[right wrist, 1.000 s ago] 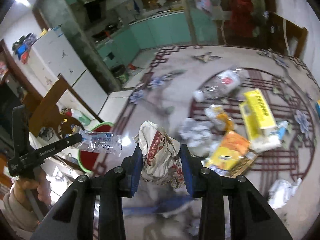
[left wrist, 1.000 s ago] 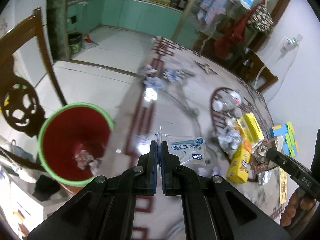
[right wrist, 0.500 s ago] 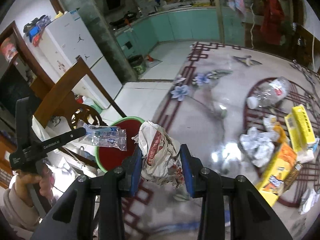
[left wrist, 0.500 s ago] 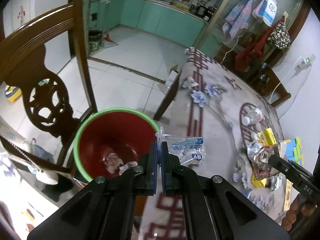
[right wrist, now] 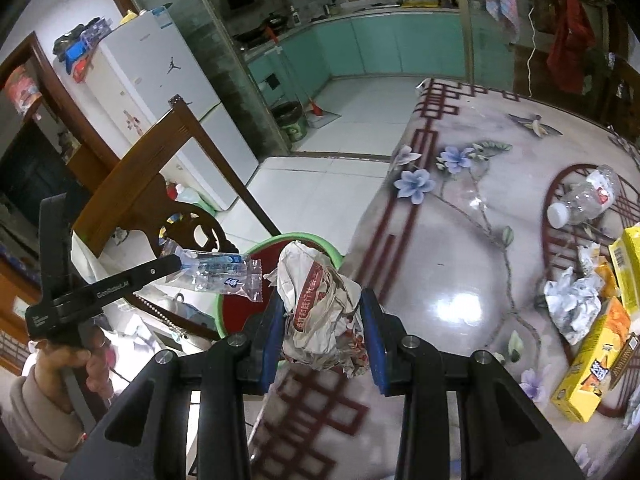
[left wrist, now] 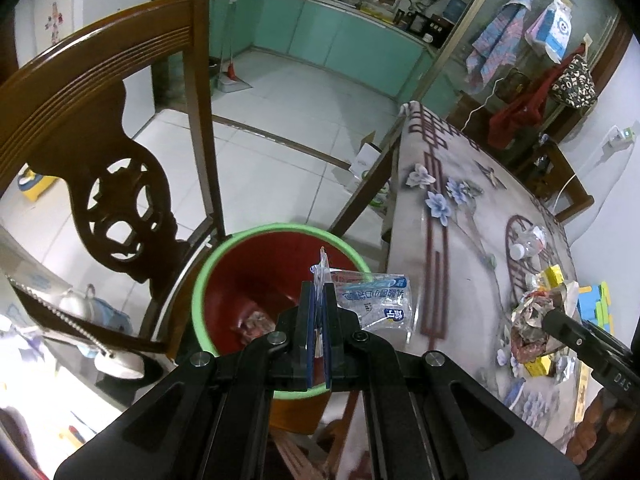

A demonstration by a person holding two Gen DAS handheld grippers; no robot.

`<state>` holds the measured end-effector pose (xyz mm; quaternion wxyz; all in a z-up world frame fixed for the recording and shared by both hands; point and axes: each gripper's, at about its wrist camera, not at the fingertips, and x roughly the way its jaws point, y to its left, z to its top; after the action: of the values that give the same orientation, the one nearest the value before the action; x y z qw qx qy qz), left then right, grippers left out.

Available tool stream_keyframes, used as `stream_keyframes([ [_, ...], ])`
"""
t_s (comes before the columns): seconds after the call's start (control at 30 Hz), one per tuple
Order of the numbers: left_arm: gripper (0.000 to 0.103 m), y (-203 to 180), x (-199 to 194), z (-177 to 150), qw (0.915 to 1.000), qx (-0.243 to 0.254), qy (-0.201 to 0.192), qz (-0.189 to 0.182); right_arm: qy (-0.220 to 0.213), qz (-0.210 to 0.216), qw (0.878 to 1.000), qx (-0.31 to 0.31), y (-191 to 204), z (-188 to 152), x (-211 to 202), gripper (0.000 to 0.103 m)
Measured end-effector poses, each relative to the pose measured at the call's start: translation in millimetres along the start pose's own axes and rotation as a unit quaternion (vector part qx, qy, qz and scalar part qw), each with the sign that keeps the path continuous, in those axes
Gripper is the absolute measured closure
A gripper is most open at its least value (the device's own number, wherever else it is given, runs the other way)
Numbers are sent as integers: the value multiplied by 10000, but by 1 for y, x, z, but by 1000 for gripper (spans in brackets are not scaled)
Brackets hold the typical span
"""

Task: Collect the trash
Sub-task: 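Carry wrapper and white bag over the red bucket and release both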

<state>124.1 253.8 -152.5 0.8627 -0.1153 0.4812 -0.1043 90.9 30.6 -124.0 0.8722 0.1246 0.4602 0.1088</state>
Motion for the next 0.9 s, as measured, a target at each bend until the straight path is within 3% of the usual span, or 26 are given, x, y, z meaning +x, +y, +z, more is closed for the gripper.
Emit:
stream_keyframes([
  [0.47,100,24,20,3,9997,42,197,167,89,95,9999,-24,22,8,20,69],
  [0.9,100,41,30,10,9988,64,243,418,388,311,9987,-65,50,16,66,69],
])
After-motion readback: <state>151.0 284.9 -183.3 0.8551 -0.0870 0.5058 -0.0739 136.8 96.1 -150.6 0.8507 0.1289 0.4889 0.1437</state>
